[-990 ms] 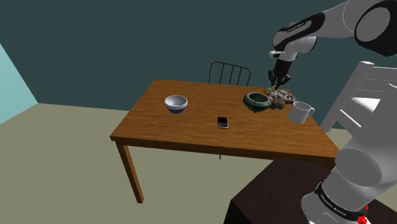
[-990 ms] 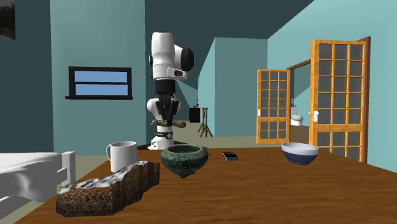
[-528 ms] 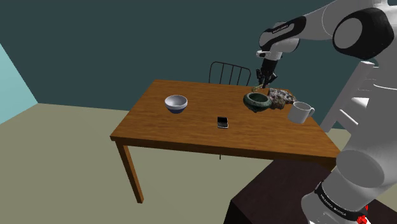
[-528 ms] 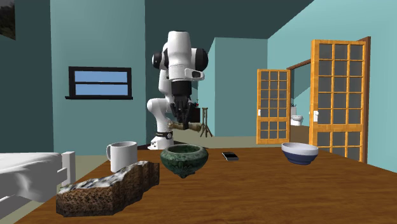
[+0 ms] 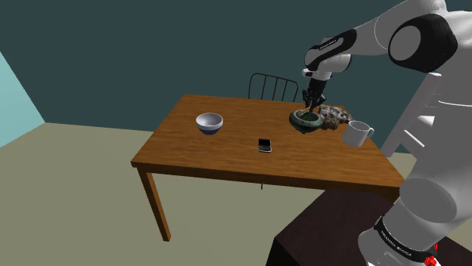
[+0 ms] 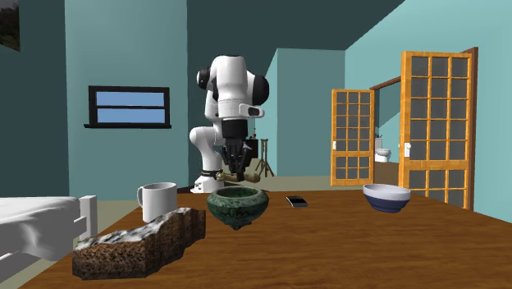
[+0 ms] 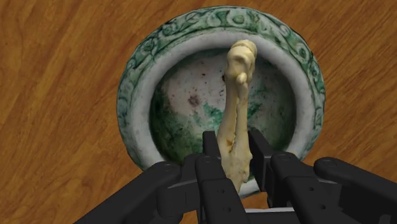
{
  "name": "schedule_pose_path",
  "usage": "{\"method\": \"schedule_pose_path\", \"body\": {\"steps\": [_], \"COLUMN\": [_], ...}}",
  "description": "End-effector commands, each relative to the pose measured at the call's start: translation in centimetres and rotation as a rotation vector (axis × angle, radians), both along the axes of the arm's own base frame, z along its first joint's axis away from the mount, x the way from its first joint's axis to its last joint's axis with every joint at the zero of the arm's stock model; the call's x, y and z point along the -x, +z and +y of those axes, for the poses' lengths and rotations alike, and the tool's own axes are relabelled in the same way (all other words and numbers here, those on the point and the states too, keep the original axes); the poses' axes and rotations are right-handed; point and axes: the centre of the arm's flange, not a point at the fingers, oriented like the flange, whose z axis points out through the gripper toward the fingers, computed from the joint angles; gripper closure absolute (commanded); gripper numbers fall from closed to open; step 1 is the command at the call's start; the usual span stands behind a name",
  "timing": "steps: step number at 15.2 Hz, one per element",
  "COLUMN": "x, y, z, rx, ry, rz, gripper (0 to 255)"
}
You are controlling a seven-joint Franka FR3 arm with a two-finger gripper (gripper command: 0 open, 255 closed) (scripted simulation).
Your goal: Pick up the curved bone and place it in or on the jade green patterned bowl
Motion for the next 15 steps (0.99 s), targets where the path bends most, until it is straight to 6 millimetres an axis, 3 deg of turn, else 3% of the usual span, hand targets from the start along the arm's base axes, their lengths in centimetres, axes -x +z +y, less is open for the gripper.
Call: {"method": "schedule_pose_path", "body": {"steps": [1,4,12,13,15], "x": [0.0,0.0,0.0,0.0,0.0], "y": [-1.1,-2.6,-2.6,-2.6,-2.6], "z": [0.0,0.0,0.0,0.0,0.0], "rx": [0.0,0.0,0.0,0.0,0.0], "ry": [0.0,0.0,0.0,0.0,0.0], "rz": [0.0,0.0,0.0,0.0,0.0], "gripper": [255,255,255,0,0]}}
